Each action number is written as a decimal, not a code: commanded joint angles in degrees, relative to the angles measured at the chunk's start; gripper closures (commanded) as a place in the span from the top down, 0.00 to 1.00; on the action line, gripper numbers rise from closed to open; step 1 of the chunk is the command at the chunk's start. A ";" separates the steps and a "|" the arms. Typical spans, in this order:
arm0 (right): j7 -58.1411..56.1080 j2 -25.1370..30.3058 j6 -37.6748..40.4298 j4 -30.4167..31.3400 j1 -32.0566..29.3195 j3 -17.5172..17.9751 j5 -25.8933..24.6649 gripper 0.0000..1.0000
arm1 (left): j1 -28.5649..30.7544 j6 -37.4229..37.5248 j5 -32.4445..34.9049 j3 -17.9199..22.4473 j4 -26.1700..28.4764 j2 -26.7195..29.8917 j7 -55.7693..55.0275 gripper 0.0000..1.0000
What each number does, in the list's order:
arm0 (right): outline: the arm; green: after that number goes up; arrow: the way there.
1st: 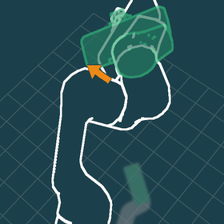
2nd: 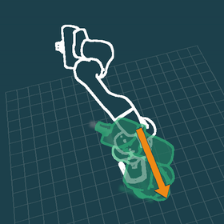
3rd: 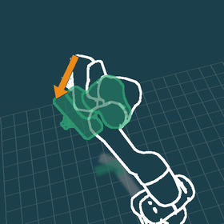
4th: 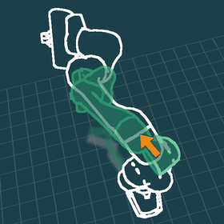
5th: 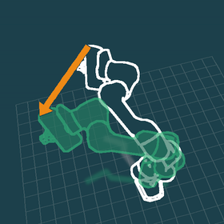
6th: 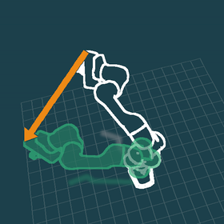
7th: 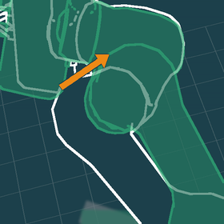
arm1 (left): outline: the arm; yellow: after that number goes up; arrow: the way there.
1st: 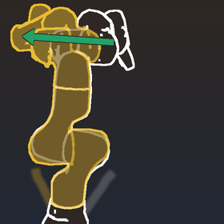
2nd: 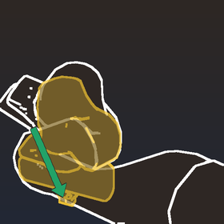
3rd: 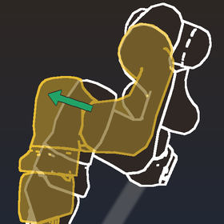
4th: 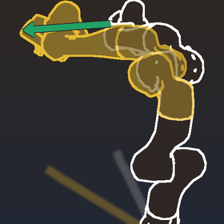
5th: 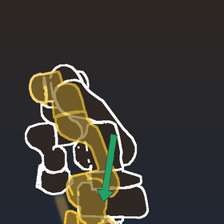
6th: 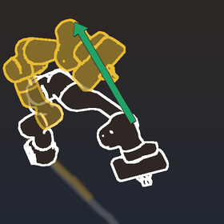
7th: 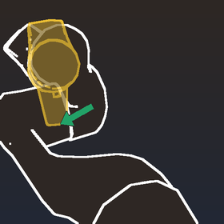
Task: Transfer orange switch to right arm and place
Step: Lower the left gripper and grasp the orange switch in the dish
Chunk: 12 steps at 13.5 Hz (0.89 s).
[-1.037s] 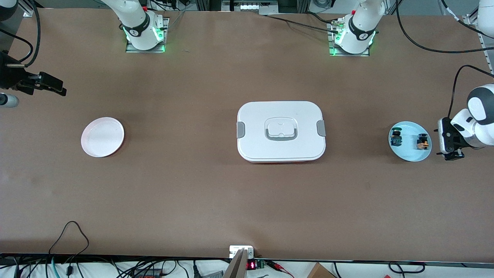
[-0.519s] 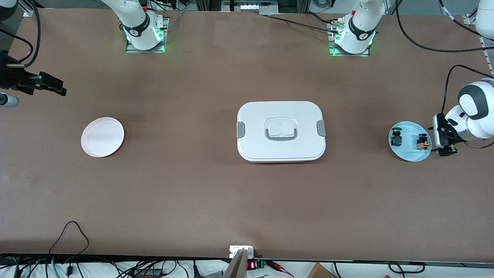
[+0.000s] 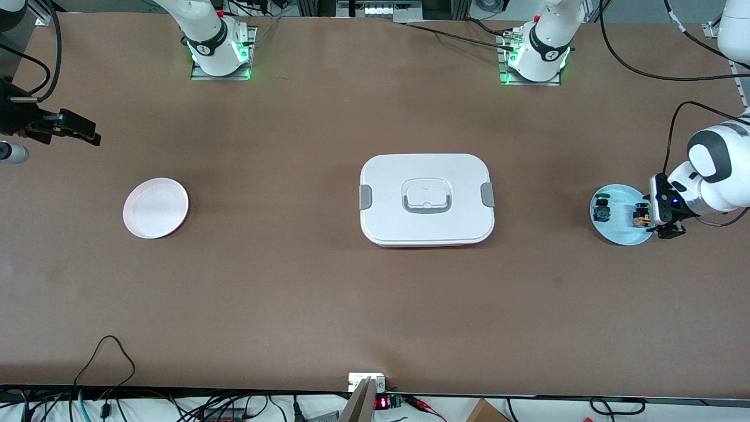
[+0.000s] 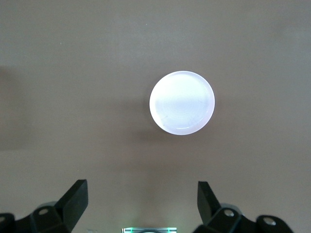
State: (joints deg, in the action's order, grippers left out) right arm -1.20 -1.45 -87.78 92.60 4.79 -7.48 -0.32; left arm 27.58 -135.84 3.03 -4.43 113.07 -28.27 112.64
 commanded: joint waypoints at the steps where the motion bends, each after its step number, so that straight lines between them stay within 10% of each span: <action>1: 0.24 0.57 0.86 -0.23 0.05 0.01 0.14 1.00 | 1.60 -1.00 -1.71 -0.75 0.31 -0.21 1.80 1.00; 12: 0.24 0.39 0.68 -0.23 -0.04 0.01 0.41 1.00 | 2.56 -4.16 -2.24 -0.93 -0.13 -2.67 2.15 0.99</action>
State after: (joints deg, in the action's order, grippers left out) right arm -1.20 -1.45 -87.78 92.60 4.78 -7.49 -0.30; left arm 28.86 -138.51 2.23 -4.46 113.08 -30.68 112.64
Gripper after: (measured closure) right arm 0.000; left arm 0.000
